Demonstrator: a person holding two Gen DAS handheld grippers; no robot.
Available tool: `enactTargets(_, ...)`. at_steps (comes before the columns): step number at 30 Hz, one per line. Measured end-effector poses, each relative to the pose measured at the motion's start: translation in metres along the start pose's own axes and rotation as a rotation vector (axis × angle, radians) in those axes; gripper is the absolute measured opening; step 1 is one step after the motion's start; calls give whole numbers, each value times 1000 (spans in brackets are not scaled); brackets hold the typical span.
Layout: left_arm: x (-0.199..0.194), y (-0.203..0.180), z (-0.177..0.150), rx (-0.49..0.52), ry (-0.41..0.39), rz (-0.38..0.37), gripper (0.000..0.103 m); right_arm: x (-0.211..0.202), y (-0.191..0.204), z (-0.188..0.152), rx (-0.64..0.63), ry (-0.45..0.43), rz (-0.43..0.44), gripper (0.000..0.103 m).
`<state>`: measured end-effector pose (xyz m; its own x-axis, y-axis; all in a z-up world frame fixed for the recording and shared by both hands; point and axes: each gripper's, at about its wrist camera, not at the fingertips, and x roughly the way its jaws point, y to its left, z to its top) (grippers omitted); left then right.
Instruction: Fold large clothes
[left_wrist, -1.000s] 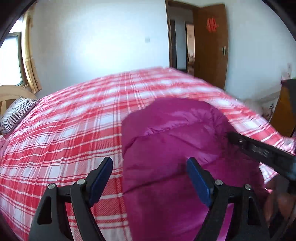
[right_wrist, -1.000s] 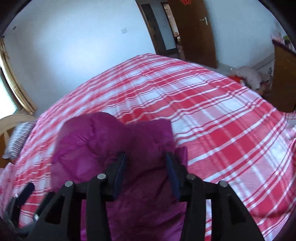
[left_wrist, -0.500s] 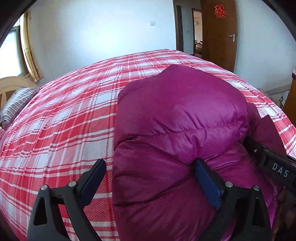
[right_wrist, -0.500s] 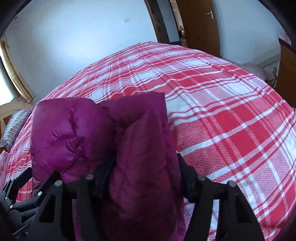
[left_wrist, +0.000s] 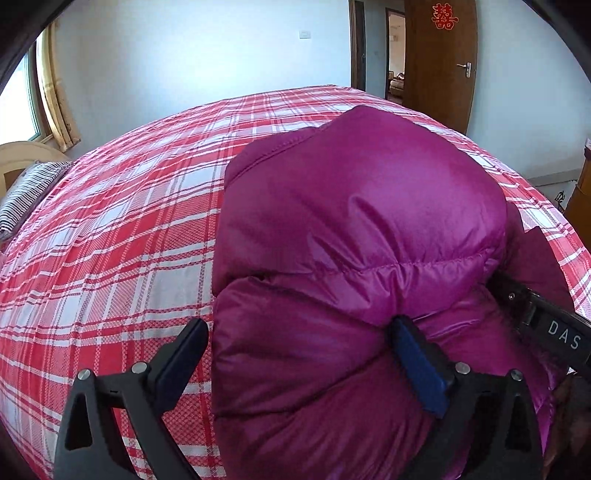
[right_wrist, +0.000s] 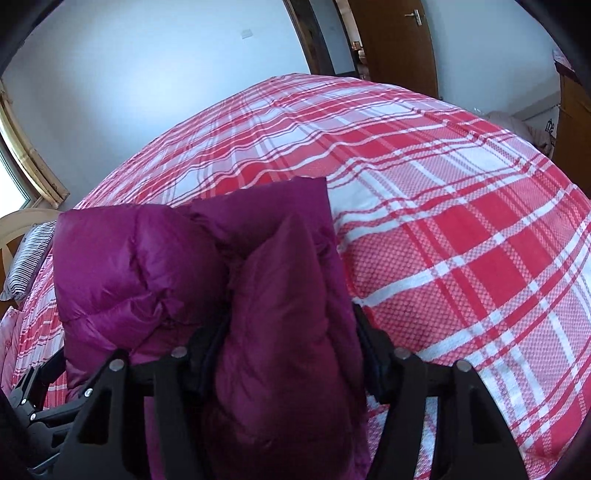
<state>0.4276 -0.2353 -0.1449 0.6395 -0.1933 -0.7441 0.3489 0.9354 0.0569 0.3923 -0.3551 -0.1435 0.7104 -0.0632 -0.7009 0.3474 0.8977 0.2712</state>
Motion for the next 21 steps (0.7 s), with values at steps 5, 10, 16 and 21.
enactTargets(5, 1, 1, -1, -8, -5, -4, 101, 1, -1, 0, 4, 1, 4, 64)
enactTargets(10, 3, 2, -2, -13, -2, -8, 102, 2, -1, 0, 2, 2, -1, 64)
enactTargets(16, 7, 3, -2, -13, 12, -16, 102, 3, -1, 1, -1, 5, -6, 64)
enactTargets(21, 9, 4, -2, -15, 16, -22, 102, 5, -2, 1, -2, 6, -6, 64)
